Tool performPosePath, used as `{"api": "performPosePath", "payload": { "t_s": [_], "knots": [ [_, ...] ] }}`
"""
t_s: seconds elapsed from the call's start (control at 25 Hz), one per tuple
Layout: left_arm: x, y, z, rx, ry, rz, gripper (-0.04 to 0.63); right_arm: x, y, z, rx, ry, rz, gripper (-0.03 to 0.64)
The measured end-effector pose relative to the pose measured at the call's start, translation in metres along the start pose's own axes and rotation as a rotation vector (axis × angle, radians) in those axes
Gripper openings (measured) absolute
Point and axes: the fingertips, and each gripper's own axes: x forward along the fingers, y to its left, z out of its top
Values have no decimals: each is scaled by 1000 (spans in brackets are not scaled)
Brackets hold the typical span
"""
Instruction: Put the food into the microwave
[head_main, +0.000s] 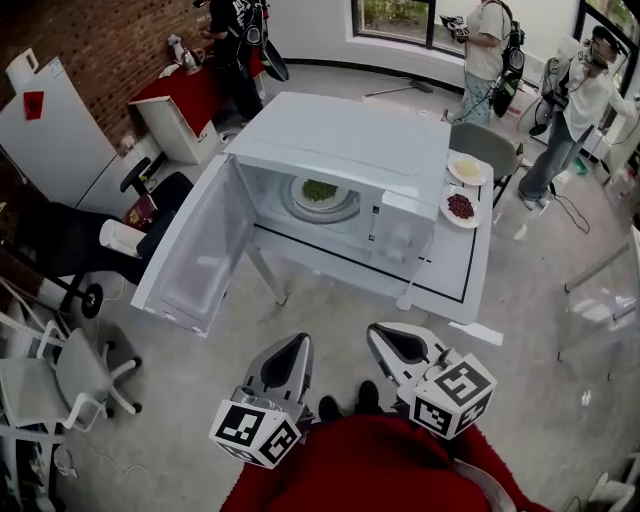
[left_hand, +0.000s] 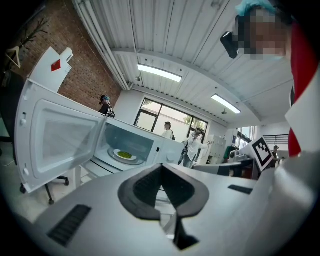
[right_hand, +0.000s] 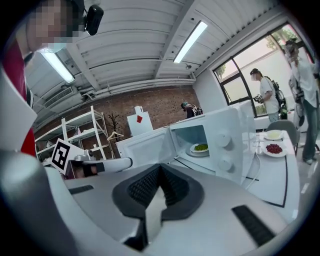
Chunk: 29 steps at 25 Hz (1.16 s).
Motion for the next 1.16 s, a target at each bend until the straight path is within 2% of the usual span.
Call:
{"api": "performPosePath", "payload": {
  "t_s": [0.28,1.16],
  "knots": [
    [0,0,-4,2,15,23,11,-3,-4,1,-24,-4,-4,14],
    [12,4,-7,-21,22,15,11,1,-18,6,-57,-3,-32,14]
  ]
}}
